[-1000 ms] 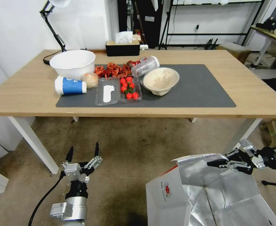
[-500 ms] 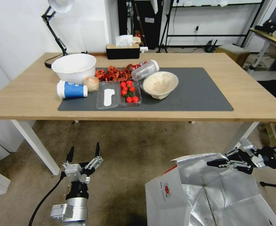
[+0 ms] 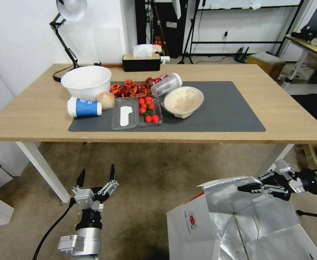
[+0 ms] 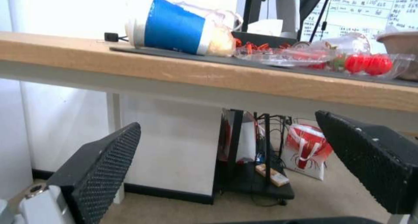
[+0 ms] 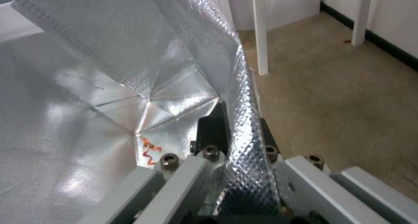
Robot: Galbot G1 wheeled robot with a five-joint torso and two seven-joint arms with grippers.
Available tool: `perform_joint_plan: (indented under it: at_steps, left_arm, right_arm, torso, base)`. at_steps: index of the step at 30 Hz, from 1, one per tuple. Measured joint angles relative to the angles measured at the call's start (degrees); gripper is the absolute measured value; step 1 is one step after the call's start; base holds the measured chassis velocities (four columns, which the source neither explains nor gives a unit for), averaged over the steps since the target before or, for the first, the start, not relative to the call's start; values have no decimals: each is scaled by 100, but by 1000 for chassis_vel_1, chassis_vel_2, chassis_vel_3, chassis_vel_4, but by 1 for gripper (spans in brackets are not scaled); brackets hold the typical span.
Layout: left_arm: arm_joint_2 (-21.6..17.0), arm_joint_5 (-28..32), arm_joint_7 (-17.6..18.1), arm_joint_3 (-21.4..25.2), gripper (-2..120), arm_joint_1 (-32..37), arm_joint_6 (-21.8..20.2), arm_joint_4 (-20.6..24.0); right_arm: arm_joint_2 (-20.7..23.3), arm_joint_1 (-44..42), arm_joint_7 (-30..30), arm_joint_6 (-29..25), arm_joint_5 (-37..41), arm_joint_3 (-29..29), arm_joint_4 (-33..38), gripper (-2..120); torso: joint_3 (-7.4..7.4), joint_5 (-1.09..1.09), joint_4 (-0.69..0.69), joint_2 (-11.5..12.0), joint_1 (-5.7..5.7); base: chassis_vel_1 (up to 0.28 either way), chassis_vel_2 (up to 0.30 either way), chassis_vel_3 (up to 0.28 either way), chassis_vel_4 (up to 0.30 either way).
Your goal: Pick up the food delivery bag from the floor and place it on the table.
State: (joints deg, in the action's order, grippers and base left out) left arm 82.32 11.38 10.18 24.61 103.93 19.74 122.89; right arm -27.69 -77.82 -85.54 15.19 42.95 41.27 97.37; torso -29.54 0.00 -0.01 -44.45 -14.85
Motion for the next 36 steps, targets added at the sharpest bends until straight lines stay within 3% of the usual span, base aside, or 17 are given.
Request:
perform_joint_plan:
  at_steps: [36]
  left_arm:
    - [-6,-5,-8,1,100,30,21,41]
  right_arm:
    - [-61,-11,-7,2,-35,-6,7,0]
  torso:
    - [-523,0,0,-911,-389]
  base:
    - [0,0,0,0]
